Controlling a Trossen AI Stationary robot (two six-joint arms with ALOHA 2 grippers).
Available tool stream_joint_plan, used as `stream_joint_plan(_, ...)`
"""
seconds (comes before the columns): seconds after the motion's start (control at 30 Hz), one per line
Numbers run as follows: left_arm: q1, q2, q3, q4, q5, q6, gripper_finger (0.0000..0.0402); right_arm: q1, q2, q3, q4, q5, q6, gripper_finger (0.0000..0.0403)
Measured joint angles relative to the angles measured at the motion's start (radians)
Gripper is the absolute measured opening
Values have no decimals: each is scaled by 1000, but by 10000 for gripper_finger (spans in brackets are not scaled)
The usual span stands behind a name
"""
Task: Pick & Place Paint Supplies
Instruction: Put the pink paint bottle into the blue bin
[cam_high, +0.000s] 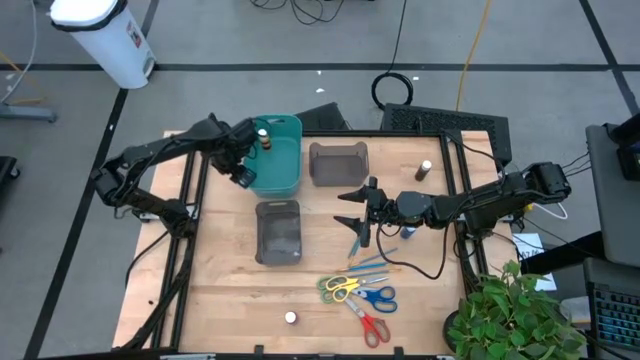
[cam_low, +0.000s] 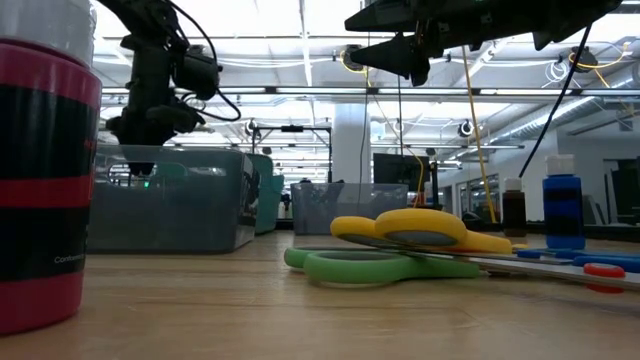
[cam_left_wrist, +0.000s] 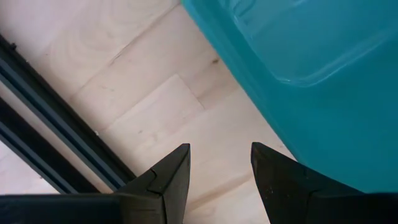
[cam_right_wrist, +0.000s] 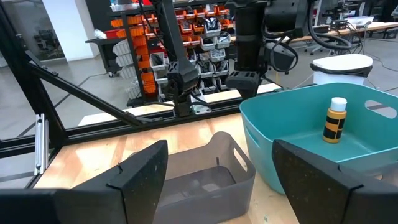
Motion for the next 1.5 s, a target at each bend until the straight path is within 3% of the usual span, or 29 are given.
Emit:
stream_joint_plan(0.27,-17,-34,3,-21,-1,39,175,0,0,0,0,0,0,279)
stream_joint_plan(0.53,-73,-295,0,8,-3,-41,175,0,0,0,-22,0,4,279)
stream_joint_plan(0.7,-267,-534,-29,134,-1,-99,175,0,0,0,-23,0,6,279)
stream_joint_plan(0.93,-686,-738,-105,516,35,-122,175,0,0,0,-19,0,7,279)
stream_joint_plan(1.07,-920,-730,-148,748,49,1,175,0,0,0,-19,0,8,279)
stream_joint_plan(1.23,-1150,-631,-193,958,50,192,175,0,0,0,-19,0,8,279)
stream_joint_plan(1.5,-1293,-364,-210,1172,58,201,175,0,0,0,-23,-2,8,279)
